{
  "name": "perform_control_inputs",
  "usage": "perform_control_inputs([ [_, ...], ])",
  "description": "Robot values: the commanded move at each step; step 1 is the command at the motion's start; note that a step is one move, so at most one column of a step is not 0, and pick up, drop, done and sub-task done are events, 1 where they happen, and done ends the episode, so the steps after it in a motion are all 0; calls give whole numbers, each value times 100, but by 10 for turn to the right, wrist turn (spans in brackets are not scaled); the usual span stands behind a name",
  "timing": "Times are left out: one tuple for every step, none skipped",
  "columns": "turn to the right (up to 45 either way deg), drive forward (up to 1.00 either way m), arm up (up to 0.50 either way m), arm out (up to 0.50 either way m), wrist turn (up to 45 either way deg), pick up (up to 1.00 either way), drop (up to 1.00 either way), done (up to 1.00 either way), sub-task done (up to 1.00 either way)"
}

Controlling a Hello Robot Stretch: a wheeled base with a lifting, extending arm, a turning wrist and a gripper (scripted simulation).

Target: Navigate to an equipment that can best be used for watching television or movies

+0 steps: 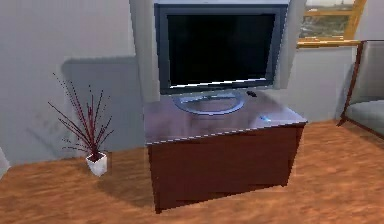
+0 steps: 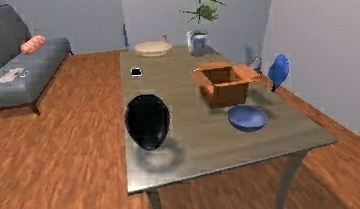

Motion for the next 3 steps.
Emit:
perform_control_inputs([
  [0,65,0,0,0,0,0,0,0],
  [90,0,0,0,0,0,0,0,0],
  [0,0,0,0,0,0,0,100,0],
])
